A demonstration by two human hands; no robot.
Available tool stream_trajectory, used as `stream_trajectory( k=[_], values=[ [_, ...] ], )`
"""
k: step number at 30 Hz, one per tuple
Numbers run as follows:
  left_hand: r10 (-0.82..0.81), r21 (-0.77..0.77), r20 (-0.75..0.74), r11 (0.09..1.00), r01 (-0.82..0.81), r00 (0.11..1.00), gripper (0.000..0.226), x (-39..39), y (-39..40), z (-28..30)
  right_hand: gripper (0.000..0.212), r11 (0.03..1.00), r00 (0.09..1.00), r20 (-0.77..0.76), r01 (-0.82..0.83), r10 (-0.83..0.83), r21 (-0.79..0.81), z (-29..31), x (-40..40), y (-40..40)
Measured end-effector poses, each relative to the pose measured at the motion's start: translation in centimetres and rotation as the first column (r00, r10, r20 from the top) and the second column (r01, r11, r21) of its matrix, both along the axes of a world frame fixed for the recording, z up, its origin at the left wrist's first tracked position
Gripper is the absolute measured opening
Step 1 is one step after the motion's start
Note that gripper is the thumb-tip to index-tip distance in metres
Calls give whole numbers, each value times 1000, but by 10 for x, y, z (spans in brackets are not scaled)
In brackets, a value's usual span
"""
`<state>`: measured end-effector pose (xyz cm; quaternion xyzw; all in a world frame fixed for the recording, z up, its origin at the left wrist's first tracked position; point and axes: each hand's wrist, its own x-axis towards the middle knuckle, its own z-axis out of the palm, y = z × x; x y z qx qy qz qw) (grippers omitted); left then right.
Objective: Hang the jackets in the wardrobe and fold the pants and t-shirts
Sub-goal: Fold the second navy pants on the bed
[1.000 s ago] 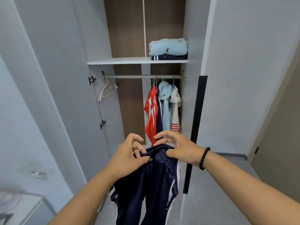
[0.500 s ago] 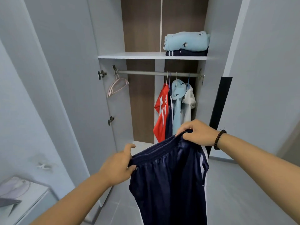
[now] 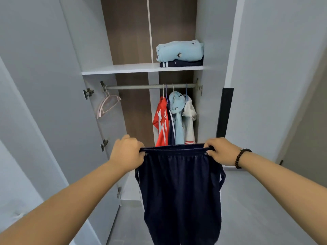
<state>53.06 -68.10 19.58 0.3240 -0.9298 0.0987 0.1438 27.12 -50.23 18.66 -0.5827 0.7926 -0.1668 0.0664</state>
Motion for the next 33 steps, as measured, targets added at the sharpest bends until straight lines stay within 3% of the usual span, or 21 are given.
stream_trajectory(
  k=[4, 7, 9, 11, 15, 18, 21, 25, 29, 31, 33],
  values=[
    [-118, 171, -326, 968, 181, 938, 16, -5, -9, 0, 13, 989, 992, -36, 114, -118, -89, 14, -4, 0],
    [-83, 266, -535, 928, 261, 841, 12, -9, -8, 3, 12, 964, 981, 10, 190, -192, -188, 10, 2, 2],
    [-73, 299, -618, 899, 320, 783, 7, -11, -11, 5, 13, 940, 968, 95, 250, -233, -233, 4, 6, 4],
    [-31, 406, -605, 847, 342, 796, 7, -14, -19, 3, 13, 925, 947, 196, 298, -255, -237, -1, 10, 5],
    [245, 773, -519, 543, 327, 819, 13, -22, -29, -6, 13, 914, 909, 273, 367, -314, -173, -3, 21, -3],
    [429, 860, -505, 323, 395, 749, 12, -22, -31, -17, 13, 897, 880, 284, 426, -380, -118, -2, 28, -15],
    [568, 876, -453, 142, 460, 687, 12, -19, -29, -20, 12, 834, 799, 409, 533, -441, -140, 0, 38, -22],
    [592, 852, -464, 93, 515, 660, 14, -21, -16, -18, 6, 720, 587, 716, 672, -377, -172, -2, 74, -28],
    [457, 833, -530, 125, 539, 714, 11, -21, 7, -14, 13, 747, 399, 897, 652, -189, -132, 7, 112, -29],
    [394, 819, -563, 148, 554, 726, 10, -20, 15, -10, 21, 755, 411, 903, 629, -121, -185, 18, 122, -28],
    [349, 795, -591, 105, 597, 727, 11, -17, 21, -4, 30, 781, 473, 877, 577, -83, -237, 29, 130, -27]
  ],
)
